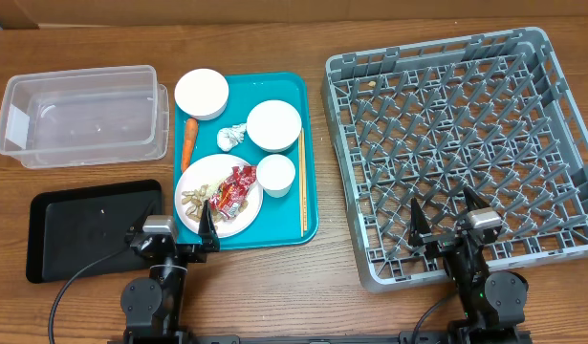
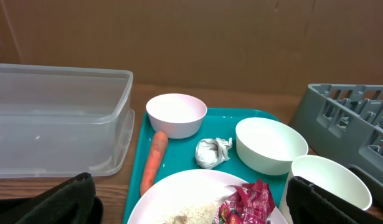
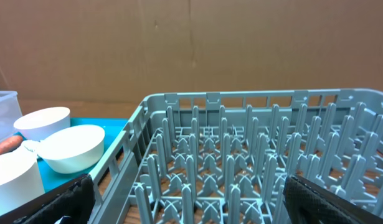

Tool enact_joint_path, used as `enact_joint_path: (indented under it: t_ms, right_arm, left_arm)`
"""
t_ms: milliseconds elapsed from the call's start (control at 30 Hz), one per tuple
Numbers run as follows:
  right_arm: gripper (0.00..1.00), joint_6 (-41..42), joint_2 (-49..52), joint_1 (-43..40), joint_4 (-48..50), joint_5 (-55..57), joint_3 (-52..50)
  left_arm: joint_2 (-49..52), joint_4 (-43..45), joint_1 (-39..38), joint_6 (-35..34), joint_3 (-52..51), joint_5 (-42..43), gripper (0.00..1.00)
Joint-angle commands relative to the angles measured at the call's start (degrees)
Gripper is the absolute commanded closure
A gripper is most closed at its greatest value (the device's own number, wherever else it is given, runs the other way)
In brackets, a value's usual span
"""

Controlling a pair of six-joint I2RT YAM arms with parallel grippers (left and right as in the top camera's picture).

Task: Sort waste into correct bins and load items into the dishwasher

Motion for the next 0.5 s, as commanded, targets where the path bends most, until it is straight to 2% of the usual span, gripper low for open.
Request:
enact_joint_path:
  t_ms: [0,167,300,467]
  right_arm:
    - [0.0,4.85,-0.57,-0.15,0.81,-0.74,-0.55]
    - [0.0,7.69,-0.52,-0.15,-1.77,-0.68,2.32]
    - [0.0,7.74,0.79,-0.15,-8.17,0.59,8.24]
    - [0.0,7.72,6.95,-0.15,-17.7,0.85,18.51]
  left_arm:
    - [-0.5,0.07,-0.35,-1.18,-0.2,-0.61,0.0]
    - [-0.44,-3.39,-0.35,-2.8,2.51,-0.55,0.0]
    - [0.92,-10.25,-0.35,-2.78,8.33,-0.39,0.0]
    - [7.76,-16.35,-0.35,-2.71,16.52,-0.39,0.0]
